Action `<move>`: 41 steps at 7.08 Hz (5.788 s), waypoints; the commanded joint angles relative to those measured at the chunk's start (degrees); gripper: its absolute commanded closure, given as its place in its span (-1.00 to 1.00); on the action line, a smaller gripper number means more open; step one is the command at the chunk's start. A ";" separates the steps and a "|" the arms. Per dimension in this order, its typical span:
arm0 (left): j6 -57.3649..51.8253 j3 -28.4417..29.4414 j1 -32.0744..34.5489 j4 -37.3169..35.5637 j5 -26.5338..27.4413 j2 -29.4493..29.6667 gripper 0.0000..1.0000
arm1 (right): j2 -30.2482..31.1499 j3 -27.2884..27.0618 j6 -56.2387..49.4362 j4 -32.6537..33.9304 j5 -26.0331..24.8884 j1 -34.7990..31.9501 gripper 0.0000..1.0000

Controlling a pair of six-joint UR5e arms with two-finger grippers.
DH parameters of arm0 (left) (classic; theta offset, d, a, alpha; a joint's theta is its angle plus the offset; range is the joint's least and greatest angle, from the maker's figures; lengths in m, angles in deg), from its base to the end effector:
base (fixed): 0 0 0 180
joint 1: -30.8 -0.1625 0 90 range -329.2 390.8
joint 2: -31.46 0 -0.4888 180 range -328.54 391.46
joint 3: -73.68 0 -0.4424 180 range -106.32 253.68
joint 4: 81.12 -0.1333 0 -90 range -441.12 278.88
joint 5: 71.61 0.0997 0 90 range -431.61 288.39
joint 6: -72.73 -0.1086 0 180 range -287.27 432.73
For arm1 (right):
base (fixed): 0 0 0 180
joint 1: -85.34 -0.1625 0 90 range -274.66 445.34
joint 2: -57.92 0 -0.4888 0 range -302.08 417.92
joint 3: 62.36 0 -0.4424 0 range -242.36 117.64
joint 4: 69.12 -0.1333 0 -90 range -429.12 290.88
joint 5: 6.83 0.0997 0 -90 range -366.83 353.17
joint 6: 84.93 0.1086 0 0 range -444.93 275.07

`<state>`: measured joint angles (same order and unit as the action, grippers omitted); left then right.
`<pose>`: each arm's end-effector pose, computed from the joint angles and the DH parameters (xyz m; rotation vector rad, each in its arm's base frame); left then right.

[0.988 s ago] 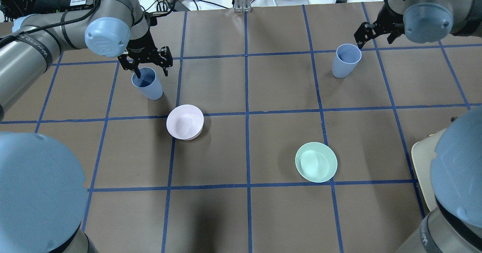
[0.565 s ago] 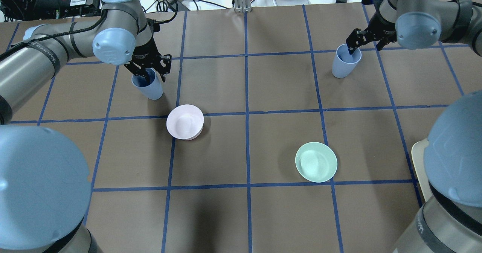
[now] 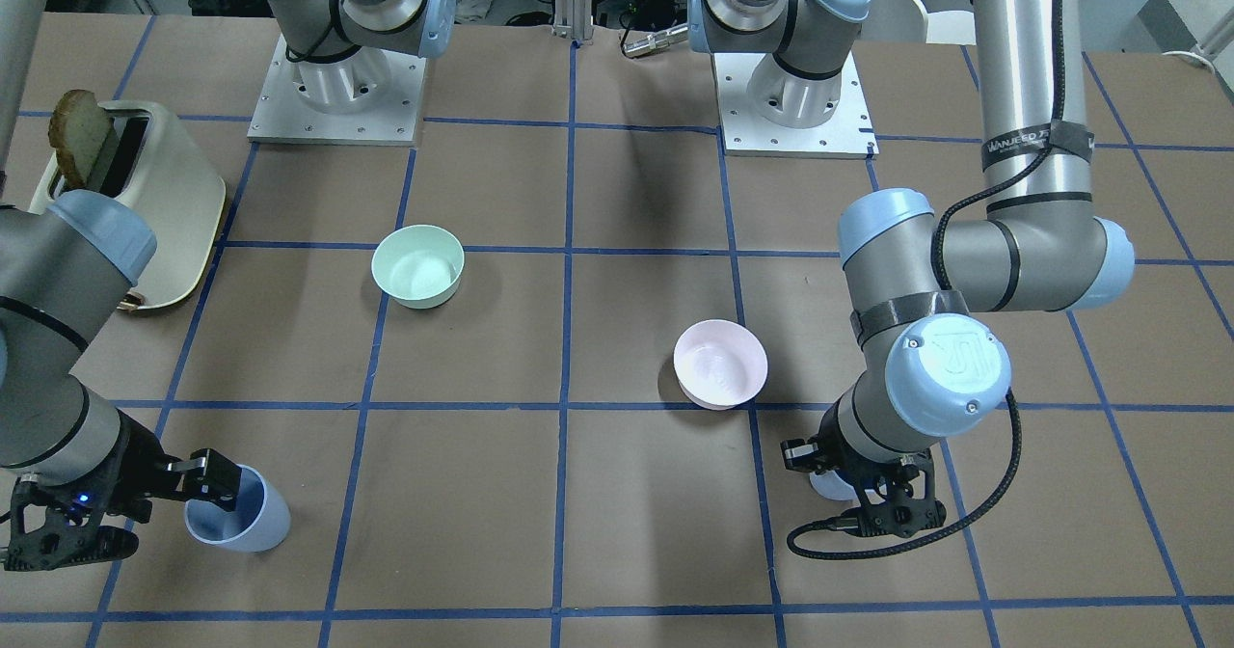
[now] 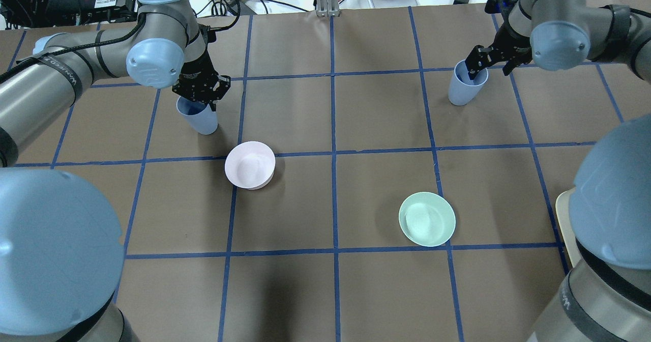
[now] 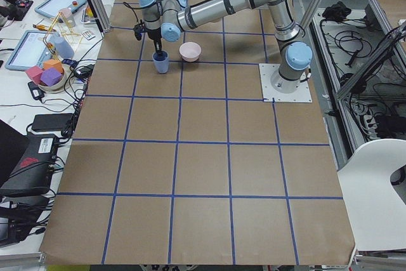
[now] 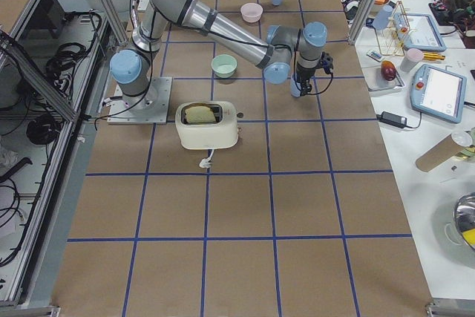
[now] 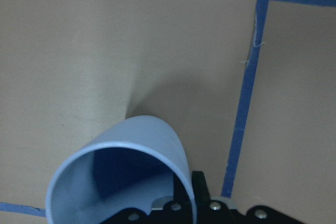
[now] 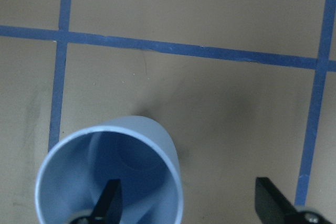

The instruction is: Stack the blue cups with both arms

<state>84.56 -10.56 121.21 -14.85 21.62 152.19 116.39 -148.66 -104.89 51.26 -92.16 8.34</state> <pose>-0.1325 -0.7472 0.2853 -0.3058 3.0679 0.0239 -0.0305 -0.7640 0.2689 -0.1894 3.0686 -0.1012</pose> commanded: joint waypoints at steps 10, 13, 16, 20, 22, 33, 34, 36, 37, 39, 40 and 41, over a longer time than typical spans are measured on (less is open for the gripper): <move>26.67 12.35 21.39 -6.50 -0.50 9.70 1.00 | 9.29 9.48 0.80 -31.88 0.34 -0.26 1.00; 26.67 12.35 21.21 -6.50 -0.59 8.83 -0.99 | 9.29 9.65 5.44 -31.88 0.25 -1.66 1.00; 15.96 13.66 13.42 -5.63 -6.89 3.57 -1.00 | 9.47 10.35 12.01 -31.35 0.34 -7.36 1.00; -2.13 12.96 4.70 12.16 -8.50 -10.04 -1.00 | 8.77 11.76 31.79 -26.71 4.63 -18.52 1.00; -5.40 12.61 3.12 16.94 -7.71 -16.12 -1.00 | 6.58 12.55 40.56 -20.83 4.65 -23.70 1.00; -5.40 -5.32 0.39 22.35 -5.69 -33.64 -1.00 | -0.99 17.13 47.03 -17.30 3.86 -27.07 0.02; -5.93 -5.41 -0.05 17.45 -5.77 -32.42 -1.00 | -1.34 17.21 46.94 -17.21 3.77 -27.07 -0.53; -6.11 -5.49 -0.14 14.33 -5.51 -32.31 -1.00 | -1.43 17.30 47.12 -17.29 3.86 -27.07 -1.00; -6.11 -5.58 -0.23 14.68 -5.51 -32.58 -1.00 | -1.17 18.08 46.42 -17.29 2.64 -26.98 -1.00; -6.11 -5.58 -0.14 15.03 -5.51 -32.75 -1.00 | 1.36 19.41 44.75 -18.69 -2.37 -25.33 -1.00; -6.11 -5.76 -0.14 15.21 -5.60 -32.75 -1.00 | 4.51 18.63 39.78 -22.79 -3.16 -24.53 -1.00; -6.11 -5.93 -0.14 15.21 -5.60 -32.93 -1.00 | 8.20 16.79 36.17 -28.66 -3.17 -21.48 -1.00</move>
<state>78.45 -16.30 121.06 0.29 16.05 119.40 120.48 -130.29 -64.24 28.52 -94.79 -15.89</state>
